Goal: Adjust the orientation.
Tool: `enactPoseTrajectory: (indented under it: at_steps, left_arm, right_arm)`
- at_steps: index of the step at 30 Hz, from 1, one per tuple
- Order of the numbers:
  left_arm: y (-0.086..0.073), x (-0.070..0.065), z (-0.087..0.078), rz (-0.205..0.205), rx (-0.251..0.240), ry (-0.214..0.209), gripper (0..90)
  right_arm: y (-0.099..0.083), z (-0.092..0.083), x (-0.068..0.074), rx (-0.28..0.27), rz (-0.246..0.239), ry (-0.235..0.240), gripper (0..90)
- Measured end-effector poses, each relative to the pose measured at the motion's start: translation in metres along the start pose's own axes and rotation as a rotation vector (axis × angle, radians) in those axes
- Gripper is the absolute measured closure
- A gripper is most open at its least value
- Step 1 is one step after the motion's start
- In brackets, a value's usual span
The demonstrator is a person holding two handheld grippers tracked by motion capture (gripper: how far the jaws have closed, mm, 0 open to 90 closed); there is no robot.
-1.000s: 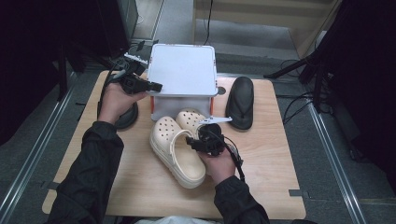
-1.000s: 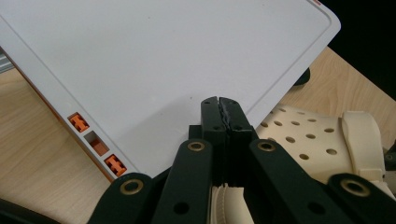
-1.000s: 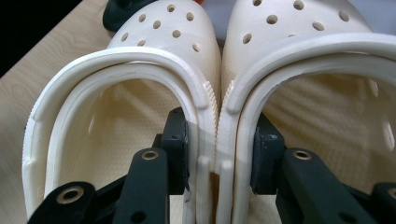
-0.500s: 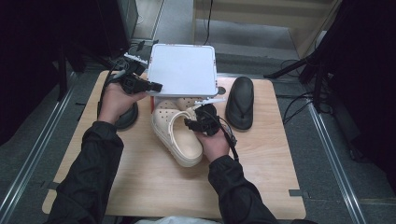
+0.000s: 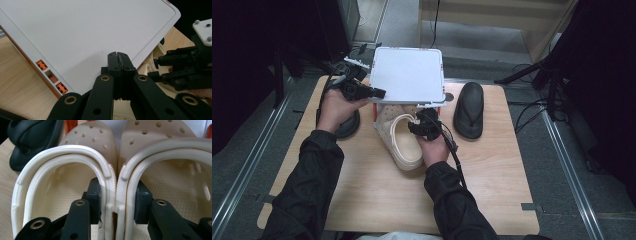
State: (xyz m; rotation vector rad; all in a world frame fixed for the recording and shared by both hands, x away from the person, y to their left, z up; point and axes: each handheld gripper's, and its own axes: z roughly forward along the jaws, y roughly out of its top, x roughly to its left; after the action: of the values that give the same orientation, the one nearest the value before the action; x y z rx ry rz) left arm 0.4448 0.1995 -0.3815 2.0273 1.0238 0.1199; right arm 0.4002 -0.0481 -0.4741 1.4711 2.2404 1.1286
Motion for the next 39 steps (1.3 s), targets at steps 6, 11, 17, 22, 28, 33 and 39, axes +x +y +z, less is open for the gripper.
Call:
enactPoseTrajectory:
  at_steps: [6, 11, 17, 22, 28, 33, 39]
  left_arm:
    - [0.0, 0.0, 0.0, -0.002, 0.0, -0.002, 90.0]
    - [-0.001, 0.001, 0.0, -0.006, -0.005, -0.008, 90.0]
    - [-0.001, 0.001, 0.0, -0.006, -0.004, -0.006, 90.0]
    - [-0.001, 0.001, 0.0, -0.006, -0.005, -0.006, 90.0]
    - [-0.001, 0.001, -0.001, -0.006, -0.003, 0.001, 90.0]
    - [-0.001, 0.002, -0.001, -0.011, -0.004, -0.007, 89.9]
    - [-0.001, 0.001, -0.001, -0.017, -0.005, -0.006, 89.7]
  right_arm:
    - [0.002, 0.007, 0.001, -0.035, 0.015, -0.024, 65.5]
    - [0.0, 0.011, 0.003, -0.061, 0.029, -0.041, 63.9]
    - [0.0, 0.008, 0.003, -0.043, 0.016, 0.004, 56.1]
    - [0.0, 0.002, 0.006, -0.029, -0.01, 0.005, 52.6]
    - [0.0, -0.008, 0.003, -0.029, 0.008, 0.039, 52.2]
    - [-0.005, -0.028, 0.003, -0.051, -0.042, 0.058, 53.3]
    - [-0.012, -0.048, 0.01, -0.061, -0.113, 0.088, 54.6]
